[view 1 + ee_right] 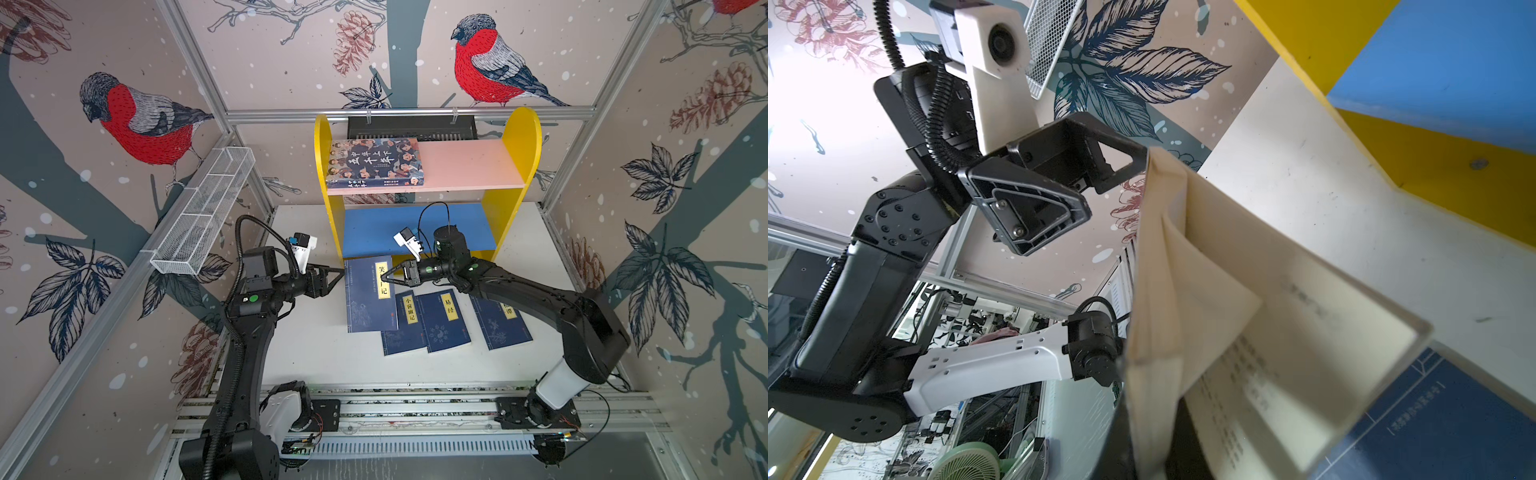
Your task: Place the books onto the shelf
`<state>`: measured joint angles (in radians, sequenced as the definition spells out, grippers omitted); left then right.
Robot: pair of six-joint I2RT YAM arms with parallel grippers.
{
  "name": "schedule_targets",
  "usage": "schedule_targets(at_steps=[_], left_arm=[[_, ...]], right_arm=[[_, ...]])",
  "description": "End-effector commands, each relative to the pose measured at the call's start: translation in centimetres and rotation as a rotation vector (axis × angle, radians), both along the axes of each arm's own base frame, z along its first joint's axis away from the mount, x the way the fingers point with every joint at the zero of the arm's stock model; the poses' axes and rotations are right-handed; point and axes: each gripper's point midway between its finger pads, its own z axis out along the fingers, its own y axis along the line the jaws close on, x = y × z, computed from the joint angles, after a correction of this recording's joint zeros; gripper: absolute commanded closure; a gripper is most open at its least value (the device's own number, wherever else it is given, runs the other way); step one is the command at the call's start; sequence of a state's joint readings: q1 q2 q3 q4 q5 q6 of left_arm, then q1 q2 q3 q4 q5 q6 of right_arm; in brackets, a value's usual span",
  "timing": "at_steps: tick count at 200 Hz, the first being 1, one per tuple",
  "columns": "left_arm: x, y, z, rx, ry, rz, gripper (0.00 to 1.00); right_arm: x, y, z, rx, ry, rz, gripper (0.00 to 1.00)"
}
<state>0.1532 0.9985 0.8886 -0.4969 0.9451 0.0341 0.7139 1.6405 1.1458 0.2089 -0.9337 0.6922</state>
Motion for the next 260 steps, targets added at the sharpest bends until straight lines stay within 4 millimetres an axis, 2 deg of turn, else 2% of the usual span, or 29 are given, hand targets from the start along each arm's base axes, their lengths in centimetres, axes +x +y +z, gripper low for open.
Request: schedule_targets(at_steps=[1,39,59,82,107,138,158,166,182,195,214,230,239,260], left_arm=[[-1.1,-1.3,0.8,-0.074,-0.016,-0.11,0.32],[-1.1,-2.2,0.5,-0.178,0.056,-0.176,0.32],[-1.9,-3.1,1.0,-0.273,0.086,-0.263,0.35],[-2.3,-3.8,2.0,-0.349,0.094,-0.337,0.43],[-2.4,-4.5,2.0,-0.369,0.113,-0.362,0.52],[-3.0,-5.8,1.8,-0.358,0.125,-0.401,0.67],[-2.9,-6.3,1.6,-0.357,0.137,-0.409,0.92],[-2.8,-6.4,1.6,-0.362,0.142,-0.406,1.0],[-2.1,-6.3,1.7,-0.369,0.15,-0.377,1.0],[-1.4,-6.2,1.7,-0.361,0.144,-0.343,1.0],[-0.4,-5.9,2.3,-0.365,0.124,-0.289,1.0],[0.5,-5.5,3.2,-0.382,0.107,-0.218,1.0],[0.9,-5.3,3.8,-0.411,0.095,-0.183,1.0],[1.7,-4.8,5.2,-0.495,0.094,-0.102,1.0]], right_arm=[[-0.9,-0.2,1.7,0.047,-0.053,0.066,1.0],[-1.0,-0.3,2.8,0.083,-0.08,0.085,0.99],[-1.1,-0.1,2.8,0.093,-0.078,0.103,0.99],[-0.9,0.2,2.4,0.091,-0.069,0.115,1.0],[-0.8,0.3,2.2,0.091,-0.069,0.122,0.99],[-0.8,0.4,1.9,0.089,-0.067,0.133,1.0],[-0.8,0.5,1.6,0.084,-0.063,0.135,0.98],[-0.6,0.4,1.4,0.078,-0.06,0.127,0.94],[0.6,0.0,0.9,0.059,-0.053,0.07,0.58],[2.3,-1.1,0.8,0.056,-0.045,-0.017,0.43],[4.5,-3.9,1.5,0.113,-0.02,-0.151,0.34],[5.3,-6.5,1.7,0.156,-0.002,-0.254,0.26],[5.0,-7.5,1.9,0.168,-0.006,-0.282,0.23],[3.5,-8.0,2.0,0.172,-0.012,-0.294,0.19]])
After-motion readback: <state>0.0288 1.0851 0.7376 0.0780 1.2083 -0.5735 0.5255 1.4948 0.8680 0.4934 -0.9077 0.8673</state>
